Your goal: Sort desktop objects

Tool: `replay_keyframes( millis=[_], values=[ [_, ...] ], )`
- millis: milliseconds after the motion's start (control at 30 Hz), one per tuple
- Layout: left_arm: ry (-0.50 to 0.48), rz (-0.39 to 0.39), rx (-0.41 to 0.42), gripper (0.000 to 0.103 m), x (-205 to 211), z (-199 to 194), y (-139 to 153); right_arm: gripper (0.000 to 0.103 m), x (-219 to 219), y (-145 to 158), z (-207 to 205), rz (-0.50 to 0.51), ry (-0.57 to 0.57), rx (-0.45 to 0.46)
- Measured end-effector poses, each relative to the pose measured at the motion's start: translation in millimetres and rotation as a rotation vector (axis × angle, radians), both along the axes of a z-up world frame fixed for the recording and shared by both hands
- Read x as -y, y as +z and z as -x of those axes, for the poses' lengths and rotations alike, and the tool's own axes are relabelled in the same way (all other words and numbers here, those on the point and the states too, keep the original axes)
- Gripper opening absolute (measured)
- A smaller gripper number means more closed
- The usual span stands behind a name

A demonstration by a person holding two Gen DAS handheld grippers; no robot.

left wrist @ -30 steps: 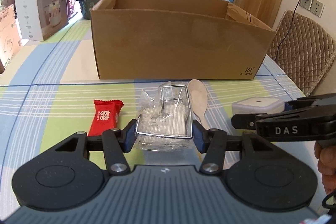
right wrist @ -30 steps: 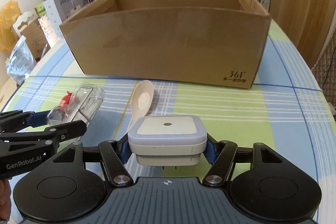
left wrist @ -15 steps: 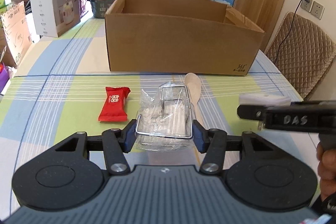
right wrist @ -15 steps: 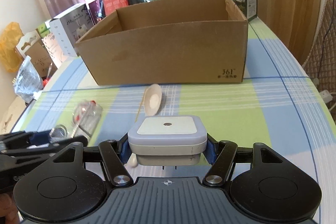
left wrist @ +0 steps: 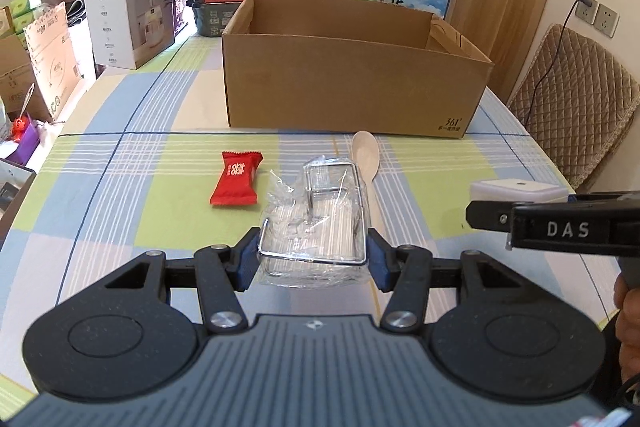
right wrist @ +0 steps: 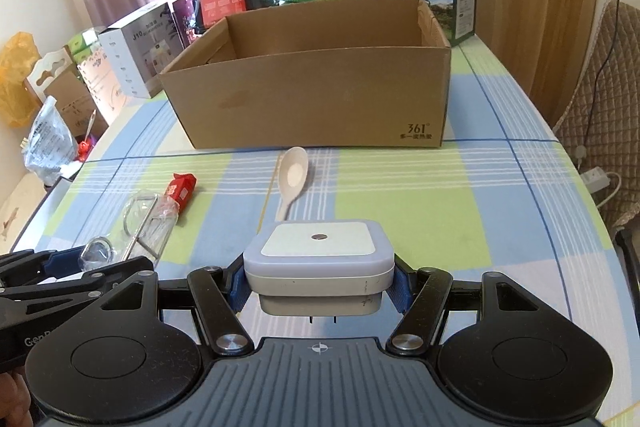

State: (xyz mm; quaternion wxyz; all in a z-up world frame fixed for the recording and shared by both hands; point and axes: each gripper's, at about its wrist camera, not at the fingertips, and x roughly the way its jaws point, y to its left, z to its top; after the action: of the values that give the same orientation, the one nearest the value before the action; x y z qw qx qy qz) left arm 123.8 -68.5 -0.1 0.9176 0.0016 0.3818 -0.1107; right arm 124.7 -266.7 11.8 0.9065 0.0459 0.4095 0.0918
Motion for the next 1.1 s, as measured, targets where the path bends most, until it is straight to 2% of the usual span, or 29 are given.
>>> replay_keyframes(
  millis=[400,533,733,1100],
  values=[
    [-0.002,-0.019,-0.026,0.049,0,15,4,0.062,12,11,16,-0.003,-0.024,0.010],
    [-0.007,-0.038,-0.028,0.049,1,10,8,0.062,20,16,14,0.005,-0.040,0.017],
    [-0.038,-0.112,-0.025,0.049,1,1,16,0.062,32,20,9,-0.002,-0.053,0.005],
    [-0.056,-0.133,-0.031,0.049,-3,-19,28,0.062,39,39,-10,0.052,-0.035,0.042]
  ],
)
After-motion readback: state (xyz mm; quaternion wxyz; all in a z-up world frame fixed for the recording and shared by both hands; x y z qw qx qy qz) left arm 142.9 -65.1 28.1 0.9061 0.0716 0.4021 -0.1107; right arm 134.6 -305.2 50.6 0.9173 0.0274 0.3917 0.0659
